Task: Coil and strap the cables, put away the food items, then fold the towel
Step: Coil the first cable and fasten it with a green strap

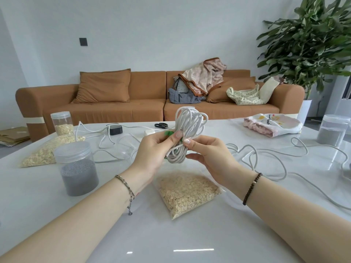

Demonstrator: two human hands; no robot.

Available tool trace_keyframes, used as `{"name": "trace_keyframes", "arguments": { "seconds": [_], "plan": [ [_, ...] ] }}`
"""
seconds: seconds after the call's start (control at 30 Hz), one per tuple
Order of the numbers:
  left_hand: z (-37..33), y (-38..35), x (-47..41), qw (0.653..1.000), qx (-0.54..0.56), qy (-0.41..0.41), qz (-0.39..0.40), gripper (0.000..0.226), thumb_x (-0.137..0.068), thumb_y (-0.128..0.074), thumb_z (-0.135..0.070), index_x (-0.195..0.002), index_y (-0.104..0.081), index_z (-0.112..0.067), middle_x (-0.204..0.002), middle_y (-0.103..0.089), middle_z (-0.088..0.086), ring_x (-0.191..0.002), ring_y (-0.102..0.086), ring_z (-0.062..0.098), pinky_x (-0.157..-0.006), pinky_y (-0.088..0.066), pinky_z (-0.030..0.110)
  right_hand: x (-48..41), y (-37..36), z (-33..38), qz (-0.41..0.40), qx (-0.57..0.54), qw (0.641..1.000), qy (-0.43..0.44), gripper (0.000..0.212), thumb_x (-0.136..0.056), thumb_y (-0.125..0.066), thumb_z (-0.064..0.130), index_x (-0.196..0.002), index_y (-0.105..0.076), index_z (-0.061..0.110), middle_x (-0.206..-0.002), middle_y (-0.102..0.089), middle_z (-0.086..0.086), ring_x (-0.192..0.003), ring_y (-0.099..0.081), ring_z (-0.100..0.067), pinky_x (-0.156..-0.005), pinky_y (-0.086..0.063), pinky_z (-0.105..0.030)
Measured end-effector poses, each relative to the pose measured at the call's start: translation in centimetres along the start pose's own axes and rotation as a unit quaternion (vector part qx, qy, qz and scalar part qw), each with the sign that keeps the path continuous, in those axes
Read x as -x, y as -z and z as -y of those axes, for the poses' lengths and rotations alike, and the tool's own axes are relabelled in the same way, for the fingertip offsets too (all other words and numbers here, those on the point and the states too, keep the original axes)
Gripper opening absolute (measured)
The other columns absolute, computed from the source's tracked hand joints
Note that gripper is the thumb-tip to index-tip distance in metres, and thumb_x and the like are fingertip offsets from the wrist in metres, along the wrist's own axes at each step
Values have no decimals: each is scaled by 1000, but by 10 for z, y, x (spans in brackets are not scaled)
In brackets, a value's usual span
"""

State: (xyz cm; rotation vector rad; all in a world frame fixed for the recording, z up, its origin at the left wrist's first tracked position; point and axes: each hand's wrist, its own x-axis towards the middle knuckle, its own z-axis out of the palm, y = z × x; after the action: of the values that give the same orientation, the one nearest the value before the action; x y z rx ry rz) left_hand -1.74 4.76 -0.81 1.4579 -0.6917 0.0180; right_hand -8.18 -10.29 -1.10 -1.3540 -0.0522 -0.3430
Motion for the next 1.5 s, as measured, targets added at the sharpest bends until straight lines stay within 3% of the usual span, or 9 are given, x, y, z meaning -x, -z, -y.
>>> {"name": "trace_keyframes", "arguments": {
  "seconds": [0.2,0.3,0.43,0.57,0.7,1.0,1.13,1.23,1.5],
  "plan": [
    [2,-6,0,999,17,50,2,43,-82,-63,-62,-85,-81,-22,-96,-78,10,-103,-72,31,-100,-52,54,-4,1,0,-7,-44,999,-20,58,-70,-80,29,-109,-69,-13,-110,-69,-29,-94,-64,-28,-93,-55,-37],
    [3,-1,-3,998,-21,64,-14,51,-94,-52,-58,-91,-76,-13,-96,-77,15,-101,-72,35,-94,-56,53,-6,2,-2,-5,-82,996,-32,45,-73,-77,25,-104,-72,-7,-100,-71,-21,-87,-63,-24,-83,-57,-26],
    [2,6,-5,991,-129,37,5,103,-75,-34,-94,-103,-67,-1,-102,-70,24,-100,-67,41,-94,-52,61,-7,3,-3,0,-78,997,-19,31,-78,-75,20,-98,-75,-3,-87,-70,-13,-71,-62,-14,-74,-56,-19],
    [-2,0,8,972,-223,-1,77,56,-94,-37,-72,-116,-65,-29,-101,-71,-10,-96,-65,1,-88,-51,25,-5,2,-3,8,-51,999,-9,41,-78,-75,18,-105,-70,-11,-91,-66,-20,-79,-63,-22,-77,-58,-23],
    [5,1,7,943,-316,-39,97,37,-98,-39,-61,-108,-58,-31,-84,-62,-15,-77,-58,-8,-68,-42,11,-4,5,-5,26,-17,999,-39,36,-83,-74,19,-106,-72,-8,-99,-71,-20,-89,-66,-23,-87,-57,-30],
    [6,5,2,948,-306,-77,39,34,-108,-35,-39,-105,-65,-25,-94,-70,-5,-87,-62,4,-73,-45,19,-6,5,-6,25,2,999,-26,28,-93,-67,14,-109,-71,-9,-99,-72,-16,-88,-67,-18,-86,-56,-27],
    [3,3,-3,993,-121,-5,-7,32,-106,-43,-41,-105,-71,-26,-99,-75,-4,-95,-69,6,-86,-55,25,-7,5,-1,-18,24,1000,-7,25,-88,-74,19,-108,-76,4,-91,-71,-7,-81,-60,-15,-75,-54,-22],
    [0,-2,-3,997,26,69,-3,35,-104,-48,-38,-111,-73,-14,-103,-77,7,-99,-73,24,-86,-60,39,-5,4,-1,10,54,998,-22,35,-83,-77,32,-109,-77,8,-107,-74,-14,-92,-64,-20,-93,-55,-36],
    [-3,6,-4,998,-21,55,20,36,-86,-69,-50,-97,-81,-18,-99,-78,-3,-100,-73,14,-92,-54,30,-5,4,-5,-1,80,997,-10,35,-81,-80,28,-103,-75,1,-105,-73,-22,-93,-70,-26,-91,-58,-38]
  ]
}}
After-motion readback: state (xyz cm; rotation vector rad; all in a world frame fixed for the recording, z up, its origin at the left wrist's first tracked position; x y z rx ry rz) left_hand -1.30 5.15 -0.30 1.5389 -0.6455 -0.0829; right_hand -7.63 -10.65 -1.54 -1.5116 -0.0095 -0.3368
